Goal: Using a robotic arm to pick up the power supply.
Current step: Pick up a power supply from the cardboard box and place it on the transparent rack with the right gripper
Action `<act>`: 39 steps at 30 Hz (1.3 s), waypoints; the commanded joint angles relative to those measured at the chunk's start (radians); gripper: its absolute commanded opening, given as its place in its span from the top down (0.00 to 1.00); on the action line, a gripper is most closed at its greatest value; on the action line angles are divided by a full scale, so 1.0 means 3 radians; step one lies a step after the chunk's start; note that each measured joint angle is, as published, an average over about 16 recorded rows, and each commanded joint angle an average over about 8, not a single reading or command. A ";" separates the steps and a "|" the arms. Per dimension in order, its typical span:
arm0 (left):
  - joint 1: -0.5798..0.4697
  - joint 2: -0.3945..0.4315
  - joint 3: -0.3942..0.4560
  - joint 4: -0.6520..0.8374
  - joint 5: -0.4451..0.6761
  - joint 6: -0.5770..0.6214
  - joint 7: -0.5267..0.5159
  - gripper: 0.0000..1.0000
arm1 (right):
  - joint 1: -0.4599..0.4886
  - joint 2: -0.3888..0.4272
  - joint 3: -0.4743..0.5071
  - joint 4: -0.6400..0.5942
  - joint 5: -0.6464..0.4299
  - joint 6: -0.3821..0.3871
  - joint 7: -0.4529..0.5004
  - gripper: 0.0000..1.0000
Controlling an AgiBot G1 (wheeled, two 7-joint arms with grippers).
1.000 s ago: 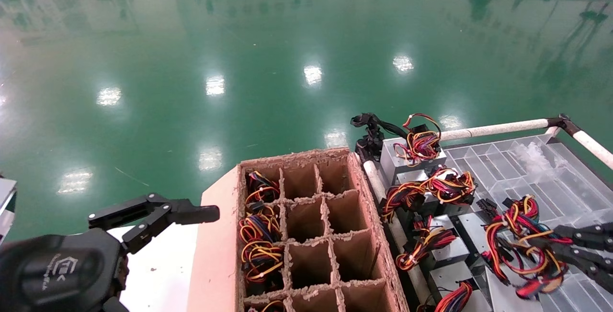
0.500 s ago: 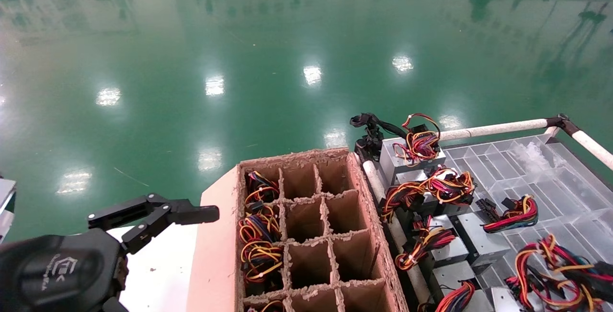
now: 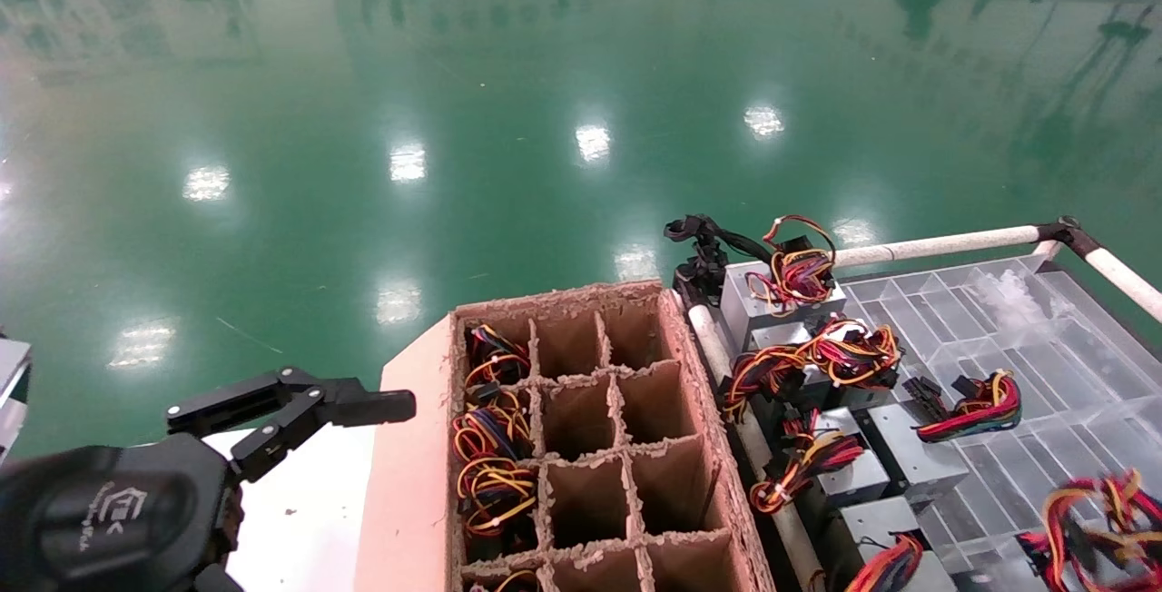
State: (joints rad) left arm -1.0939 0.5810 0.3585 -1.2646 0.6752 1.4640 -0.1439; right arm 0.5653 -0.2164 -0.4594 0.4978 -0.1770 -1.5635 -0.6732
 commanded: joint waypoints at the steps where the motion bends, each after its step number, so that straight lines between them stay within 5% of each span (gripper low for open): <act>1: 0.0000 0.0000 0.0000 0.0000 0.0000 0.0000 0.0000 0.00 | -0.0134 0.0004 0.0018 -0.0020 0.0111 -0.0005 -0.0052 1.00; 9: 0.0000 0.0000 0.0000 0.0000 0.0000 0.0000 0.0000 0.00 | -0.0253 -0.0043 0.0040 0.0259 0.0221 0.0272 -0.0099 1.00; 21: 0.0000 0.0000 0.0001 0.0000 -0.0001 0.0000 0.0000 0.00 | 0.0165 -0.0202 -0.0005 0.0594 -0.0061 0.0814 0.0033 1.00; 39: 0.0000 -0.0001 0.0001 0.0000 -0.0001 -0.0001 0.0001 0.00 | 0.0776 -0.0349 -0.0140 0.0486 -0.0528 0.0713 0.0223 1.00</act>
State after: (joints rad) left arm -1.0940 0.5808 0.3589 -1.2646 0.6749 1.4639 -0.1437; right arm 0.7904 -0.3223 -0.5008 0.6419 -0.3305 -1.3493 -0.6089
